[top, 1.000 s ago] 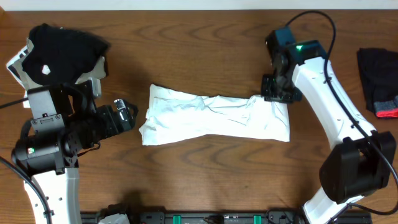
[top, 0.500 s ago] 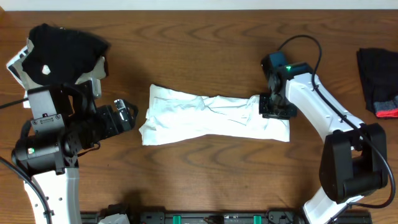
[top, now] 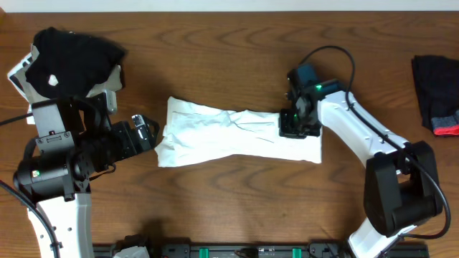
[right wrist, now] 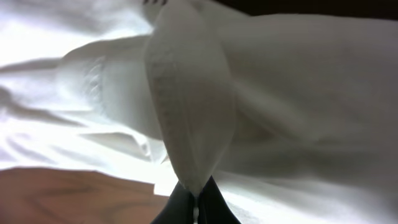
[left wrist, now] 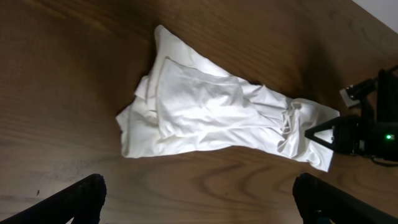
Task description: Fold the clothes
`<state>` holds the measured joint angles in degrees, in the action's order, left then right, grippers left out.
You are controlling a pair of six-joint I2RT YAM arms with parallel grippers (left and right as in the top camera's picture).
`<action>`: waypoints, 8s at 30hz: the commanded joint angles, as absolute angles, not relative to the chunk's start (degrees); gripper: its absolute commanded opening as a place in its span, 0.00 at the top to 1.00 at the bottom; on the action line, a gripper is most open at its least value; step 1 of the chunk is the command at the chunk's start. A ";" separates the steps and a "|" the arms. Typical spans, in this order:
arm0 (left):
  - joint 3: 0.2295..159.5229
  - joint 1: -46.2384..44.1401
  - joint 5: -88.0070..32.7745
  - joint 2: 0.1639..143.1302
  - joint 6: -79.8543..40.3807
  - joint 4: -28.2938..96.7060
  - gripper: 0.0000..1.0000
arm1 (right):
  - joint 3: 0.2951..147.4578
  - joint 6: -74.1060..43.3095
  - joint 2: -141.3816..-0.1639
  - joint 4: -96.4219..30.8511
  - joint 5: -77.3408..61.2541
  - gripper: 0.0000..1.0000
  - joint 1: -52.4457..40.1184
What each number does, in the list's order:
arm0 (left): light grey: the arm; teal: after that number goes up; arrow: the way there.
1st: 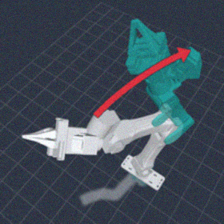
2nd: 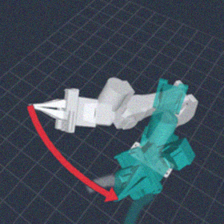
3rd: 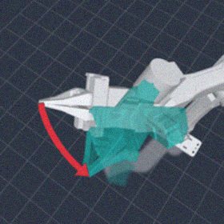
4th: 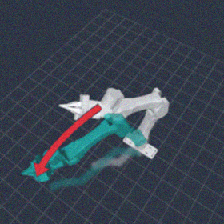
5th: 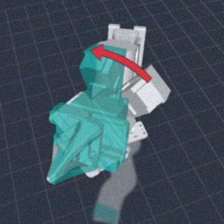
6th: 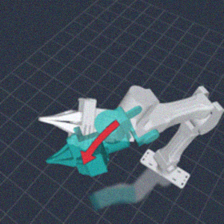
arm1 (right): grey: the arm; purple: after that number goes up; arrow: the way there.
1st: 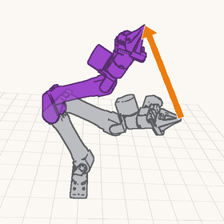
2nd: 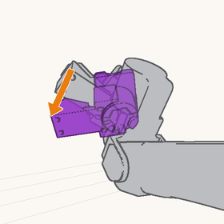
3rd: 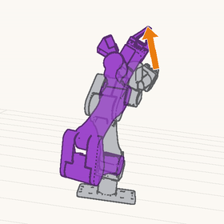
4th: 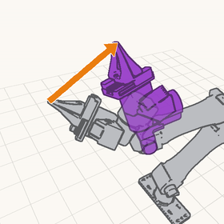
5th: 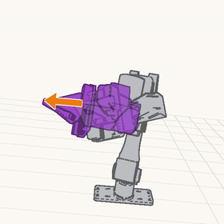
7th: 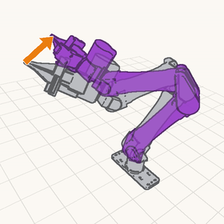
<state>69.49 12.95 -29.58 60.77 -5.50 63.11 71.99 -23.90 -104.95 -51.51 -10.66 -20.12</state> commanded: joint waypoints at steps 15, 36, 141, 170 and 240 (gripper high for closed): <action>69.23 12.78 -29.34 60.99 -4.75 63.37 0.02 | 71.79 -24.80 -104.38 -46.13 -21.96 0.87 -21.78; 69.23 12.78 -29.34 60.99 -4.75 63.61 0.02 | 71.79 -21.43 -104.38 -35.48 -43.75 0.85 -22.20; 69.23 12.78 -29.34 60.99 -4.78 63.16 0.02 | 62.19 -19.73 -101.38 -43.90 -16.91 0.63 -21.15; 69.23 12.78 -29.34 60.99 -4.75 63.18 0.02 | 62.17 -28.64 -101.38 -38.13 -16.99 0.67 -29.32; 69.23 12.78 -29.36 69.60 -4.75 63.00 0.02 | 63.68 -29.82 -101.65 -24.62 -21.37 0.87 -26.61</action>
